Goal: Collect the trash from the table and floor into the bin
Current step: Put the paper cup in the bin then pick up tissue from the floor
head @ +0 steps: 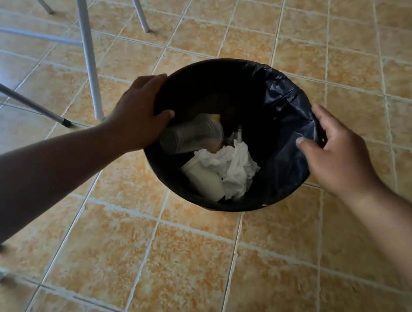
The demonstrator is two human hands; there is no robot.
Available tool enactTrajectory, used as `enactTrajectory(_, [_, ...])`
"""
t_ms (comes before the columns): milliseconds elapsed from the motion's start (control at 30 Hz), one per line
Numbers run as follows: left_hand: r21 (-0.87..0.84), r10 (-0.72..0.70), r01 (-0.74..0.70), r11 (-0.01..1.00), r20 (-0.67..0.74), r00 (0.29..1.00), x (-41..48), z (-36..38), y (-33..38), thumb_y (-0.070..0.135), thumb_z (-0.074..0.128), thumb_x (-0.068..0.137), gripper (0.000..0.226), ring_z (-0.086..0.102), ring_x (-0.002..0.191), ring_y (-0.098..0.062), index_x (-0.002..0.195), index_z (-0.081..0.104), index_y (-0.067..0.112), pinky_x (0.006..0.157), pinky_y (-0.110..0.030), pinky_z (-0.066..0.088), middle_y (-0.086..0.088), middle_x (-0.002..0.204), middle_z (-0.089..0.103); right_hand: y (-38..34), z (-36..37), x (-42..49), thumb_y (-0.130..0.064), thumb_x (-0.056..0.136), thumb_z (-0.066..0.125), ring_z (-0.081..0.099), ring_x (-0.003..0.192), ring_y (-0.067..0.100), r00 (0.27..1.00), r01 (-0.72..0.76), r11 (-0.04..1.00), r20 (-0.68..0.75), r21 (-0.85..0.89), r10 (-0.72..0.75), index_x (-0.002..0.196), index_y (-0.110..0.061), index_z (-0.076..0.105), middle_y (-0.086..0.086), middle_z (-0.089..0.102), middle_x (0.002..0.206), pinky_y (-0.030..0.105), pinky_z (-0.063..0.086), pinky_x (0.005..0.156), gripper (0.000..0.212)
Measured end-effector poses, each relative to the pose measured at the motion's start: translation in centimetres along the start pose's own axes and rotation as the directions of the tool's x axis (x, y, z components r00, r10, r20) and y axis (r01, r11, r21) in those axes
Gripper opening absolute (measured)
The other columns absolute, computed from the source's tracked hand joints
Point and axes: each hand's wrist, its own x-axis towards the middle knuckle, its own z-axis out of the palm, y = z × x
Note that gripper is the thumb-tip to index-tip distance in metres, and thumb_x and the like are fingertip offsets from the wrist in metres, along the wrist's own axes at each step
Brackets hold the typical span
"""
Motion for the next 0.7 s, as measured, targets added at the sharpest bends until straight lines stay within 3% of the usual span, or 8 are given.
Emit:
enactTrajectory(67, [-0.084, -0.083, 0.087, 0.993, 0.057, 0.995, 0.1, -0.1, -0.1, 0.015, 0.057, 0.090, 0.068, 0.048, 0.129, -0.038, 0.152, 0.031, 0.024, 0.103, -0.048, 0.045, -0.015, 0.142, 0.051, 0.0, 0.3, -0.1, -0.014, 0.098, 0.054, 0.064, 0.106, 0.033, 1.000, 0.014, 1.000, 0.005, -0.023, -0.014, 0.156, -0.023, 0.022, 0.004, 0.047, 0.148, 0.040, 0.055, 0.091, 0.067])
enactTrajectory(200, [-0.300, -0.186, 0.213, 0.930, 0.117, 0.976, -0.2, -0.1, -0.2, -0.003, 0.044, 0.085, 0.079, 0.048, 0.131, -0.030, 0.152, 0.029, 0.036, 0.098, -0.042, 0.049, -0.008, 0.146, 0.049, 0.2, 0.8, 0.0, -0.010, 0.098, 0.050, 0.054, 0.126, 0.029, 1.000, 0.019, 1.000, 0.008, -0.003, -0.019, 0.157, -0.020, 0.019, 0.000, 0.034, 0.157, 0.023, 0.041, 0.092, 0.067])
enactTrajectory(267, [-0.410, -0.223, 0.253, 0.876, 0.120, 0.967, -0.4, 0.1, 0.0, -0.008, 0.042, 0.084, 0.082, 0.045, 0.134, -0.024, 0.152, 0.030, 0.036, 0.098, -0.037, 0.047, -0.002, 0.149, 0.046, 0.3, 1.0, 0.1, -0.010, 0.098, 0.050, 0.053, 0.127, 0.024, 1.000, -0.008, 1.000, 0.006, 0.027, 0.008, 0.157, -0.021, 0.018, -0.003, 0.039, 0.153, 0.020, 0.044, 0.093, 0.068])
enactTrajectory(400, [-0.585, -0.260, 0.290, 0.757, 0.136, 0.956, -0.2, 0.5, -0.5, -0.011, 0.043, 0.077, 0.076, 0.059, 0.119, -0.025, 0.142, 0.047, 0.026, 0.093, -0.049, 0.055, -0.004, 0.129, 0.060, 1.1, 1.3, 0.4, -0.011, 0.098, 0.049, 0.061, 0.114, 0.013, 0.996, -0.087, 0.985, 0.022, 0.149, 0.084, 0.155, -0.026, 0.022, -0.012, 0.055, 0.136, 0.031, 0.052, 0.093, 0.065])
enactTrajectory(533, [-0.680, -0.302, 0.315, 0.663, 0.143, 0.943, -0.1, 1.2, -0.4, -0.019, 0.042, 0.076, 0.063, 0.066, 0.105, -0.019, 0.123, 0.059, 0.019, 0.091, -0.049, 0.056, 0.000, 0.109, 0.068, 2.0, 2.0, 0.9, -0.011, 0.091, 0.050, 0.066, 0.105, 0.007, 0.994, -0.103, 0.956, 0.011, 0.276, 0.104, 0.131, -0.038, 0.053, -0.016, 0.068, 0.114, 0.046, 0.054, 0.094, 0.049])
enactTrajectory(633, [-0.698, -0.304, 0.308, 0.646, 0.134, 0.943, 0.4, 1.6, -0.4, -0.021, 0.041, 0.077, 0.064, 0.066, 0.103, -0.020, 0.127, 0.057, 0.016, 0.090, -0.049, 0.057, -0.001, 0.108, 0.067, 2.0, 2.1, 1.2, -0.014, 0.086, 0.049, 0.067, 0.102, 0.012, 0.993, -0.110, 0.958, -0.011, 0.264, 0.117, 0.109, -0.056, 0.057, -0.015, 0.070, 0.110, 0.056, 0.053, 0.092, 0.048])
enactTrajectory(700, [-0.702, -0.287, 0.295, 0.648, 0.133, 0.949, 0.5, 1.7, -0.5, -0.021, 0.042, 0.075, 0.066, 0.067, 0.104, -0.023, 0.129, 0.056, 0.013, 0.088, -0.051, 0.058, -0.006, 0.112, 0.067, 1.9, 2.1, 1.3, -0.014, 0.085, 0.047, 0.068, 0.099, 0.013, 0.992, -0.119, 0.960, -0.014, 0.255, 0.126, 0.104, -0.056, 0.057, -0.014, 0.071, 0.107, 0.056, 0.054, 0.088, 0.047])
